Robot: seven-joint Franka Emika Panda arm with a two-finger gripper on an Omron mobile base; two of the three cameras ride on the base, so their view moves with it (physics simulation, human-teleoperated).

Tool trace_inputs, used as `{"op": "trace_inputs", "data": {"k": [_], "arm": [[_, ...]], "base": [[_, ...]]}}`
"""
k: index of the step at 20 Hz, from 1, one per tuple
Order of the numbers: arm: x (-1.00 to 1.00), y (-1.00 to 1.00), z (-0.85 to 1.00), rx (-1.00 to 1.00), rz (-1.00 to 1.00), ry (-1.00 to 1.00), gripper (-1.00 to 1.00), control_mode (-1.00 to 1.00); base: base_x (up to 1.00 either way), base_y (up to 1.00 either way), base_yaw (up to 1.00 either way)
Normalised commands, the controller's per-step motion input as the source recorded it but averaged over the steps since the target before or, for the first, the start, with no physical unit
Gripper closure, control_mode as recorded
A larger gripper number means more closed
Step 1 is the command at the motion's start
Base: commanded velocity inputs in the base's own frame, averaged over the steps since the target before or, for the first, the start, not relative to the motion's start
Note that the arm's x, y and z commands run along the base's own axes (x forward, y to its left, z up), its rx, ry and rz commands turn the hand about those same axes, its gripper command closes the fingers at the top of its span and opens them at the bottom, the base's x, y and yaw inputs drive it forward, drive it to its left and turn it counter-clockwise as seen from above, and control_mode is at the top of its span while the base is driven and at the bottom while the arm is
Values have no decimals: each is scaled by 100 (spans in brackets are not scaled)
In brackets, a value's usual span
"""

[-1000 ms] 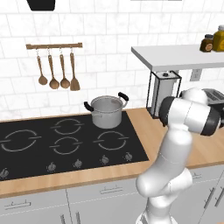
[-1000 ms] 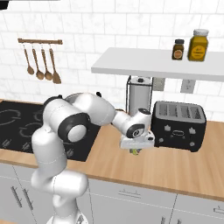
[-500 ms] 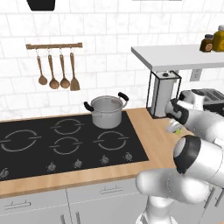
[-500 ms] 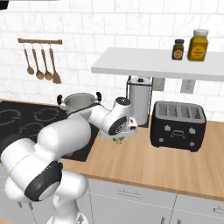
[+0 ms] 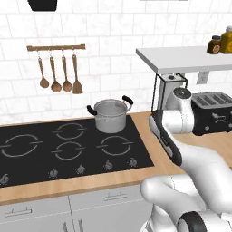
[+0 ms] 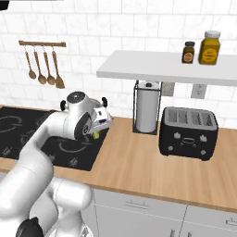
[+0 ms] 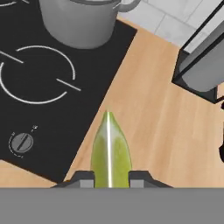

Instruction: Put the sweet potato and lemon wedge in the pot. Retrieve the spatula and lightly stir the vegetables in the pot.

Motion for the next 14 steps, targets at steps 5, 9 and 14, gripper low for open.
{"op": "trace_inputs", "data": {"k": [5,9,14], "arm": [[30,99,97,-13,0,-8,100,-100],[63,76,81,-9,0,-2,100,-100],[99,25,31,0,0,1,100,-100]], "base": [[0,0,0],[0,0,0],[0,0,0]]}}
